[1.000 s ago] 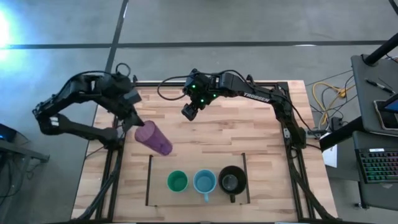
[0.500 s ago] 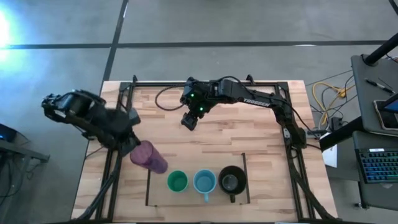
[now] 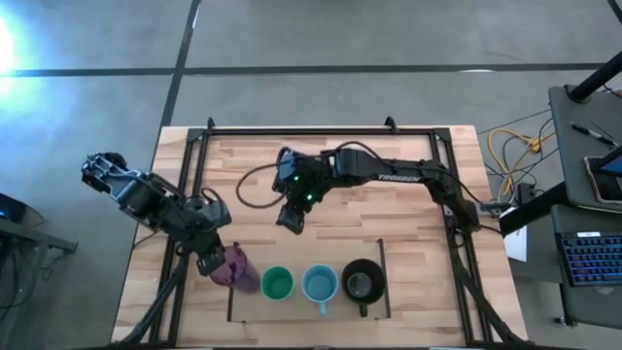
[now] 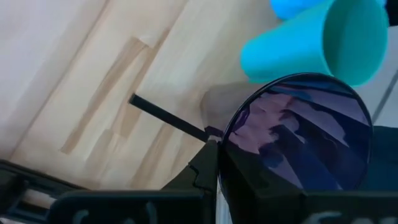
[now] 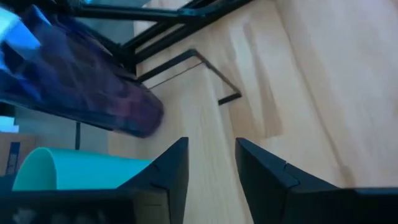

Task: Stack small to large cups/mugs on shelf
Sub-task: Put the purple glass on the shelf

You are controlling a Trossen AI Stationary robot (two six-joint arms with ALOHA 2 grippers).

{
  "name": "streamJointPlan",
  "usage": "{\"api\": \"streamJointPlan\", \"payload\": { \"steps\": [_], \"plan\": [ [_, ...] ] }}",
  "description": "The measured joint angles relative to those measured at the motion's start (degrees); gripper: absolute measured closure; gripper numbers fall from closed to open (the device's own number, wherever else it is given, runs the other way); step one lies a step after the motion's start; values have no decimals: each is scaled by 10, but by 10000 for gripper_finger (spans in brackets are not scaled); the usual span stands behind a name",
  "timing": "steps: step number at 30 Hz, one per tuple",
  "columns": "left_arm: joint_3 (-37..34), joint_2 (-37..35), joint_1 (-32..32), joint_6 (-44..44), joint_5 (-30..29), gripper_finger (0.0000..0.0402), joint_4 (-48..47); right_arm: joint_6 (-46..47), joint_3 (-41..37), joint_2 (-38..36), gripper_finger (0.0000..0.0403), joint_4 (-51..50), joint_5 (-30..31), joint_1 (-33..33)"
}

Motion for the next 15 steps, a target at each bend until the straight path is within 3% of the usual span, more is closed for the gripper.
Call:
{"api": "streamJointPlan", "payload": {
  "steps": [9, 15],
  "plan": [
    [23, 28, -8, -3, -2, 401, 7, 32, -2, 61, 273, 126, -106, 25],
    [21, 33, -9, -8, 3, 401, 5, 42, -2, 67, 286, 139, -120, 27]
  ]
}}
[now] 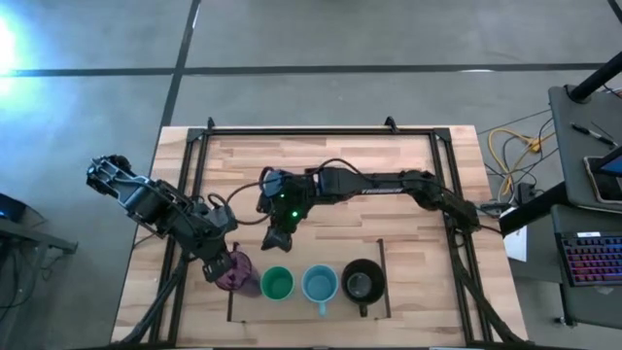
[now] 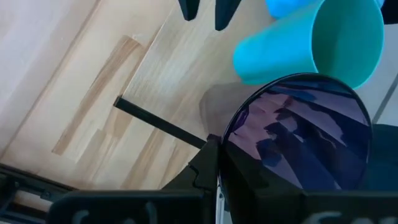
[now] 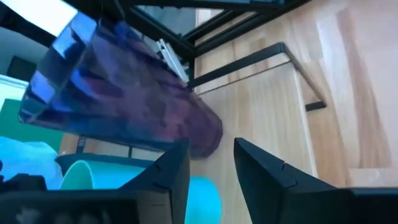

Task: Stack small to large cups/mugs on shelf
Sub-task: Put the purple glass on the shelf

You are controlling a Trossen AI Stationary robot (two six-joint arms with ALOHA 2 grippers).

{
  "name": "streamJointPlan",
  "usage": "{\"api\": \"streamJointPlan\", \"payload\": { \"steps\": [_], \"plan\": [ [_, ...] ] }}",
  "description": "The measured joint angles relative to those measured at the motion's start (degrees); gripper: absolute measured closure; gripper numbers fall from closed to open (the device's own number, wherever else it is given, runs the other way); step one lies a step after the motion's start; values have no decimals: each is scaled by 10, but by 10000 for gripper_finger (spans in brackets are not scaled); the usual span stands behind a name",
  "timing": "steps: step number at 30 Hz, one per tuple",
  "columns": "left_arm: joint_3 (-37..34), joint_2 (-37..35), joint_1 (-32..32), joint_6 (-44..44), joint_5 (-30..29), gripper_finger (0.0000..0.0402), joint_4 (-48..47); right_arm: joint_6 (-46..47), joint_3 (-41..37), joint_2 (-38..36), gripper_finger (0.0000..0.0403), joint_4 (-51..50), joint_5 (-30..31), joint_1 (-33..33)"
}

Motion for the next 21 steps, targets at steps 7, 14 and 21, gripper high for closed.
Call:
{"api": "streamJointPlan", "payload": {
  "steps": [7, 14, 21],
  "plan": [
    [2, 0, -4, -8, 8, 401, -7, -1, 0, 7, 311, 13, -17, 14],
    [1, 5, -5, -12, 6, 401, -6, 30, -1, 23, 345, 85, -41, 19],
    [-1, 9, -5, -12, -4, 401, -7, 47, -1, 28, 366, 117, -55, 22]
  ]
}}
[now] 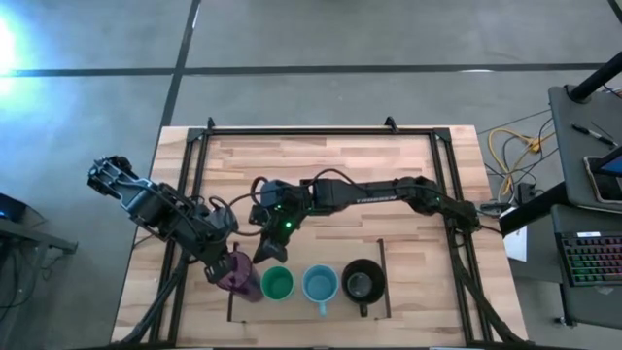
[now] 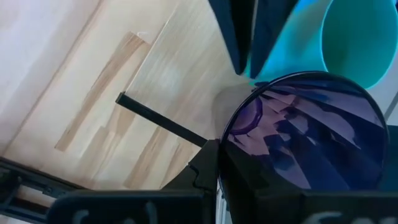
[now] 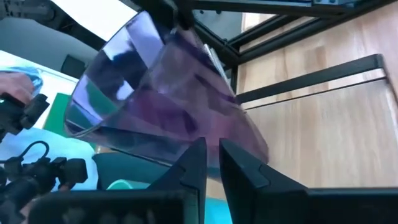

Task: Stack small to large cups/mugs on shelf
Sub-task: Put the purple glass on the shelf

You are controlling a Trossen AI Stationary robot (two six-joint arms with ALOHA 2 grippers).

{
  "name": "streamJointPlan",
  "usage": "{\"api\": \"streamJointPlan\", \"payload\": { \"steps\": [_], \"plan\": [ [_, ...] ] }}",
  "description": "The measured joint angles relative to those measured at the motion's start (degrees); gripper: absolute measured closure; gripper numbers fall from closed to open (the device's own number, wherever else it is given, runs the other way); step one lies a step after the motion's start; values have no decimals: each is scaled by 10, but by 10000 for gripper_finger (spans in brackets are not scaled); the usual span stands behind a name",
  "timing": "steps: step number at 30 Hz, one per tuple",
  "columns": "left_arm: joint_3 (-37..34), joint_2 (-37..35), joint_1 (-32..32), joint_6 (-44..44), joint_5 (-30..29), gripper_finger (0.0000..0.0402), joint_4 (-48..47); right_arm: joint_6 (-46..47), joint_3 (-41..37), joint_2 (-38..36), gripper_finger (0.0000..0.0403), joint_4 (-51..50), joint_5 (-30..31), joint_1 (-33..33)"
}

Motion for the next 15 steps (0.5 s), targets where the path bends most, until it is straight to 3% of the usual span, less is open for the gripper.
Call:
{"api": "streamJointPlan", "payload": {
  "steps": [15],
  "plan": [
    [3, 2, 0, -14, -5, 401, -1, -11, -3, 0, 365, -3, -4, 11]
  ]
}}
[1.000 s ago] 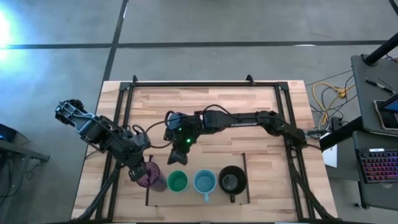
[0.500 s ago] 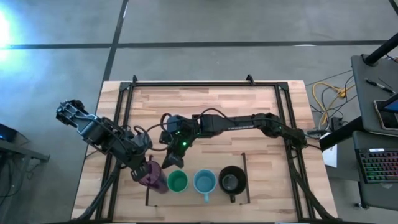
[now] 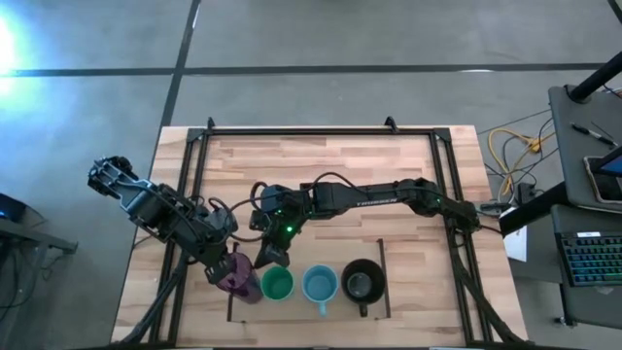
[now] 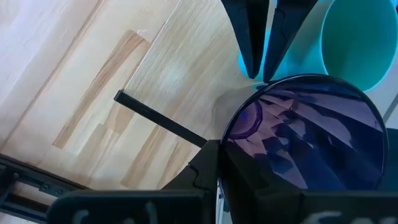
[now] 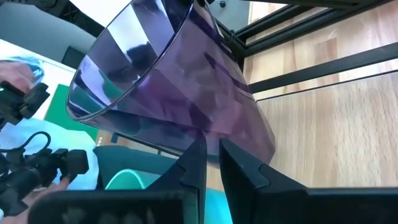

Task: Stack small to large cups/mugs on shelf
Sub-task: Put the purple glass on the shelf, then return to Home Position

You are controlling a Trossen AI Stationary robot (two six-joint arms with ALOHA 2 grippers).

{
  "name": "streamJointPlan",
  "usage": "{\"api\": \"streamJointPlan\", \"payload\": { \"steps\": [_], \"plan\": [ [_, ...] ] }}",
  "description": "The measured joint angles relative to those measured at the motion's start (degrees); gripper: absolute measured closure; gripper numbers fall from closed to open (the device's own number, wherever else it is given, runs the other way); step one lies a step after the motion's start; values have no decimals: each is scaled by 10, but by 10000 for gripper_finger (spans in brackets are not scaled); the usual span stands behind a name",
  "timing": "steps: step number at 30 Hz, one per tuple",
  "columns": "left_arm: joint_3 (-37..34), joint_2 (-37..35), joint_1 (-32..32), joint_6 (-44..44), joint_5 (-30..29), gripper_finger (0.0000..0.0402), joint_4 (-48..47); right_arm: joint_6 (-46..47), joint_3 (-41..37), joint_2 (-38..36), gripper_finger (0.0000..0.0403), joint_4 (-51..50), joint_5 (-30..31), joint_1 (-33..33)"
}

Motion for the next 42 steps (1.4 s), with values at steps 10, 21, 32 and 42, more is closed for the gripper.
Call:
{"api": "streamJointPlan", "payload": {
  "steps": [10, 21, 32, 42],
  "plan": [
    [8, -1, 0, -3, -8, 401, 16, -9, -3, 0, 365, -1, 5, -1],
    [8, -3, 1, 15, -9, 402, 55, -11, -3, 0, 364, -1, 10, -6],
    [8, -4, 0, 21, -26, 389, 54, -17, -3, 0, 364, -8, 9, -8],
    [11, -4, 0, 11, -26, 341, 53, -21, -3, 0, 364, -28, 8, -8]
  ]
}}
